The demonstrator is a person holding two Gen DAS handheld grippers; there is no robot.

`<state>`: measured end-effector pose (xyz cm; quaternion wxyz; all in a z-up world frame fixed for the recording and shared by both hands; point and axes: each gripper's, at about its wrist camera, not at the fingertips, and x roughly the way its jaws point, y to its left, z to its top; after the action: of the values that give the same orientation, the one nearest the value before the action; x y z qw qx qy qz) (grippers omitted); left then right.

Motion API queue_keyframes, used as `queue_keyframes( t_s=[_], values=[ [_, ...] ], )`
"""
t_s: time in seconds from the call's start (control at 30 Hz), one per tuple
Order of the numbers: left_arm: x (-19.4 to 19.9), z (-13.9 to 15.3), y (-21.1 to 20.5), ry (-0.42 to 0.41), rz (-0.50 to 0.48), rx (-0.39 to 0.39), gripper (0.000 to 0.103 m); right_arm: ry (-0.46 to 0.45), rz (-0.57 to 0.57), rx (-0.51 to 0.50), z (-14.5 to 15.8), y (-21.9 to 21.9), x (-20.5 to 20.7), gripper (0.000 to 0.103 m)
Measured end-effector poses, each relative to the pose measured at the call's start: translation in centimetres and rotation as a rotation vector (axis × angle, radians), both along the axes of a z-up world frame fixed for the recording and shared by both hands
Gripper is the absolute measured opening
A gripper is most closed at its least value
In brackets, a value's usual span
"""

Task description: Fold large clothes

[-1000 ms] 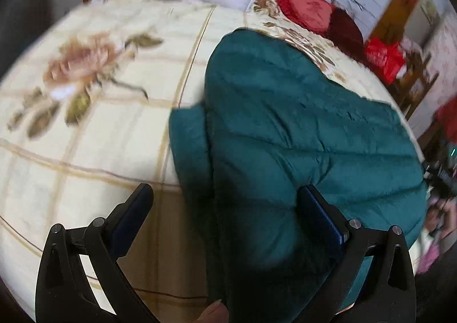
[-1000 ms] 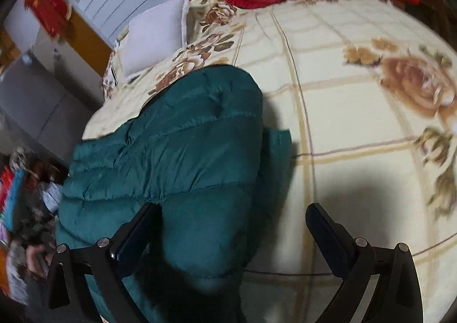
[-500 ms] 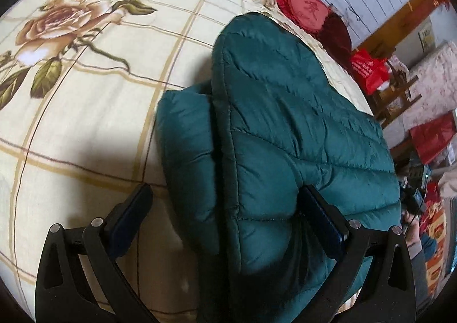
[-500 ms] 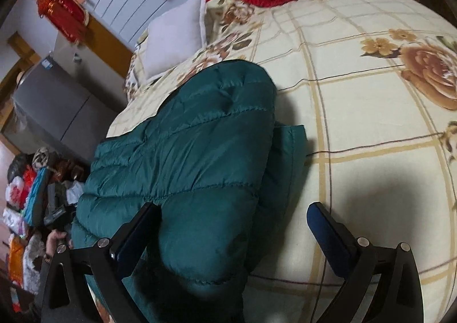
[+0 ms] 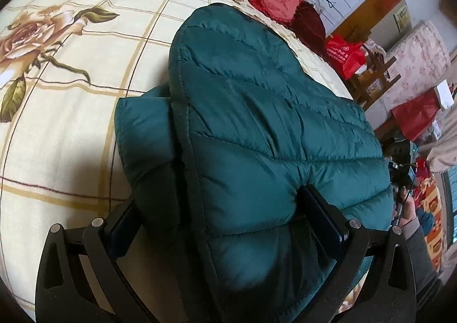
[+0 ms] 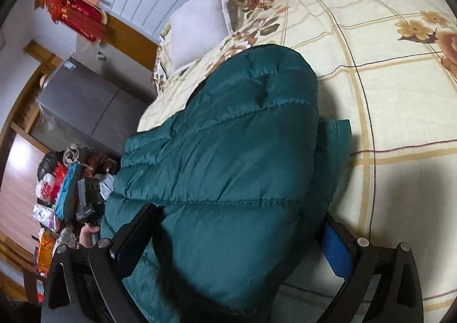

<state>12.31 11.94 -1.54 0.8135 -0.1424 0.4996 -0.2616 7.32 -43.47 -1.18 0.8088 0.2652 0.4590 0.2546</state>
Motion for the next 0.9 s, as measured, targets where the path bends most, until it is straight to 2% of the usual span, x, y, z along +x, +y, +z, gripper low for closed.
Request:
queue_keyframes(
  t_s=[0.1,0.17,0.33,0.43,0.5,0.57,0.6,0.63,0.67,0.7,0.77,0.9],
  values=[
    [0.3,-0.1,-0.3,0.016,-0.002,0.022,0.103,-0.027,0.007,-0.01,-0.1,-0.1,-0.4,0.103],
    [0.2,0.2,-0.8,0.023,0.005,0.067,0.103,-0.021,0.0,-0.068,0.2,0.8,0.0,0.103],
    [-0.4,1.1,-2.2,-0.049,0.008,0.188,0.101,-0.027,-0.018,-0.201,0.5,2.7,0.6,0.103],
    [-0.9,1.3,-2.8,-0.076,0.012,0.205,0.092,-0.05,-0.016,-0.245,0.7,3.5,0.5,0.089],
    [-1.3,1.6,-3.1,-0.103,0.011,0.205,0.083,-0.073,-0.003,-0.247,1.0,3.7,0.3,0.074],
    [-2.0,2.1,-3.5,-0.141,0.011,0.196,0.065,-0.087,0.007,-0.244,1.1,3.7,0.1,0.067],
    [-2.2,2.3,-3.6,-0.157,0.013,0.196,0.061,-0.095,0.007,-0.244,1.2,3.8,0.0,0.063],
    [-2.4,2.5,-3.7,-0.179,0.016,0.199,0.052,-0.105,-0.003,-0.244,1.4,3.7,0.0,0.059],
    [-2.5,2.8,-3.6,-0.196,0.02,0.198,0.045,-0.118,-0.005,-0.246,1.7,3.7,-0.2,0.051],
    [-2.7,3.3,-3.5,-0.212,0.03,0.188,0.042,-0.146,-0.006,-0.26,2.3,3.8,-0.4,0.042],
    [-3.1,4.3,-3.1,-0.234,0.048,0.158,0.036,-0.217,-0.017,-0.276,4.3,4.0,-0.8,0.036],
    [-3.5,5.8,-2.6,-0.281,0.077,0.136,0.036,-0.332,-0.04,-0.354,7.2,4.9,-1.9,0.032]
  ],
)
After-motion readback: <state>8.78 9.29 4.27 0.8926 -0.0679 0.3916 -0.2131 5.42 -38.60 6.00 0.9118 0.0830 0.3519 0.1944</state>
